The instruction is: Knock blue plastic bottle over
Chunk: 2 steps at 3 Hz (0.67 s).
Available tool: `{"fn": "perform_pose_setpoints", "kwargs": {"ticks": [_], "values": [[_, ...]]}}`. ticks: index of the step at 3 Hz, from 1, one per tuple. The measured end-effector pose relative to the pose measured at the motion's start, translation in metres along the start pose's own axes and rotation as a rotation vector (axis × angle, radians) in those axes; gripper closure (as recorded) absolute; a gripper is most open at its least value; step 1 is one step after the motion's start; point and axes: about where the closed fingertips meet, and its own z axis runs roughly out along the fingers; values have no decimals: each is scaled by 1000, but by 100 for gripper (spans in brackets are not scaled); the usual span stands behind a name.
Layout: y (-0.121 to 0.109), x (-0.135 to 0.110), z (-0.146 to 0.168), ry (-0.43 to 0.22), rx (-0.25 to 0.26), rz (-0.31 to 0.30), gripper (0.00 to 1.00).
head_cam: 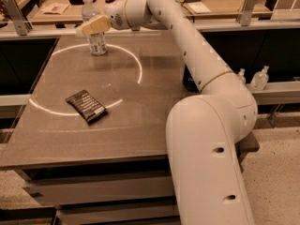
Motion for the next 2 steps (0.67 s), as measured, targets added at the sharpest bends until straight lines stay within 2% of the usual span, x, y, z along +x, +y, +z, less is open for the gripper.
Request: {"fn": "perform_pose_setpoints", "kwargs": {"ticks": [1, 2], "values": [[-4, -2, 10, 4, -16, -23, 0], [0, -4, 20, 3, -51, -56, 18]]}}
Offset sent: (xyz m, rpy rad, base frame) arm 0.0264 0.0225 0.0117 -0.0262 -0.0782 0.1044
